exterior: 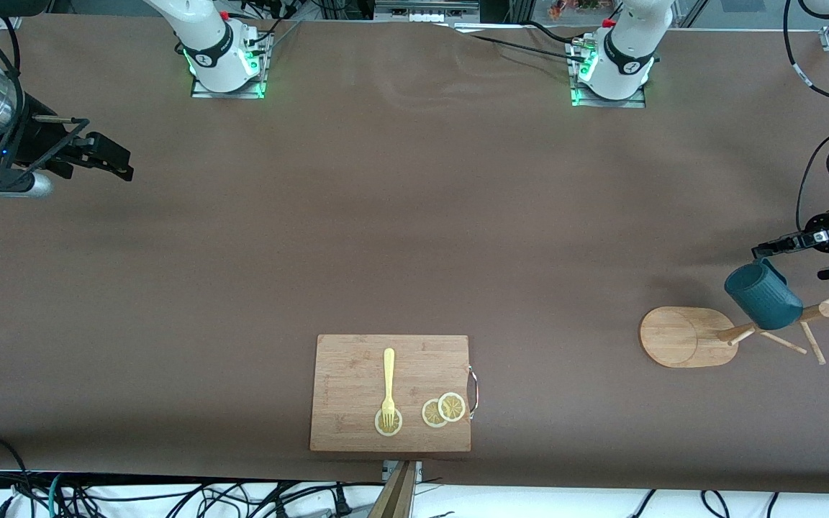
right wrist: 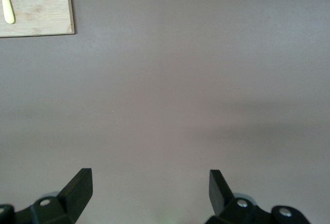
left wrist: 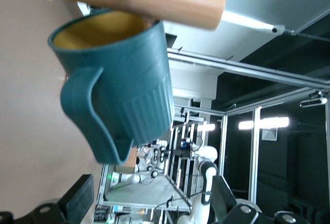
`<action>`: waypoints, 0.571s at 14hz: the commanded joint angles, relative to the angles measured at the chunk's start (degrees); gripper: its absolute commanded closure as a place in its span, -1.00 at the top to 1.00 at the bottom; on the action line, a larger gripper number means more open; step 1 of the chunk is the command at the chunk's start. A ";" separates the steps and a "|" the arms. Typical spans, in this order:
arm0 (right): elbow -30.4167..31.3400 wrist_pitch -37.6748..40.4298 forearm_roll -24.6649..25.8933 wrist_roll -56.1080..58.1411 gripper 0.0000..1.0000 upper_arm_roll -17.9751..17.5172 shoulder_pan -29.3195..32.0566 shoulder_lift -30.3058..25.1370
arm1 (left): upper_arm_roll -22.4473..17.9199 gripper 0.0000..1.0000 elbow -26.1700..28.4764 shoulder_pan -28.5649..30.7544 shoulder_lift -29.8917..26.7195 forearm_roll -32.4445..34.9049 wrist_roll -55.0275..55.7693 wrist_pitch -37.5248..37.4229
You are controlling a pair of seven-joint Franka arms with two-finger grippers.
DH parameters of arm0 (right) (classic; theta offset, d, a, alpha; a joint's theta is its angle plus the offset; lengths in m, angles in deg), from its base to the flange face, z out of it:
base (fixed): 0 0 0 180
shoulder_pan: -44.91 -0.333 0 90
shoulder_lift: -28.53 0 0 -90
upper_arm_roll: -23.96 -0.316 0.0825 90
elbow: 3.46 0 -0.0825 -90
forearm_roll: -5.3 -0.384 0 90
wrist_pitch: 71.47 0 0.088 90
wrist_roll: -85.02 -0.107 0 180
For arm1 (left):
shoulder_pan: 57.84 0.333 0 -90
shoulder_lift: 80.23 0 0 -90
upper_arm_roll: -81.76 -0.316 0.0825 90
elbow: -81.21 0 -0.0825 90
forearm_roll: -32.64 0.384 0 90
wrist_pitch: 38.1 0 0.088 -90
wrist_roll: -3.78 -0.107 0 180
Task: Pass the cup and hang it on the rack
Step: 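Lower the mug onto a rack peg with the left gripper, then open the left gripper and pull it back from the mug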
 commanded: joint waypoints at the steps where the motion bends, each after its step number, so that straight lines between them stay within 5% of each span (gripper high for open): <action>1: -0.08 0.57 -0.26 0.54 1.00 -0.64 0.85 -0.47 | 0.30 1.00 -1.48 1.14 0.12 4.52 -1.32 -3.83; 4: -0.08 0.66 -0.26 0.54 1.00 -0.64 0.85 -0.47 | 0.21 1.00 -2.00 1.05 -1.02 10.58 -1.32 -5.78; 8: -0.08 0.66 -0.26 0.63 1.00 -0.64 0.85 -0.47 | 0.21 1.00 -14.73 0.88 -1.29 23.58 0.78 -10.25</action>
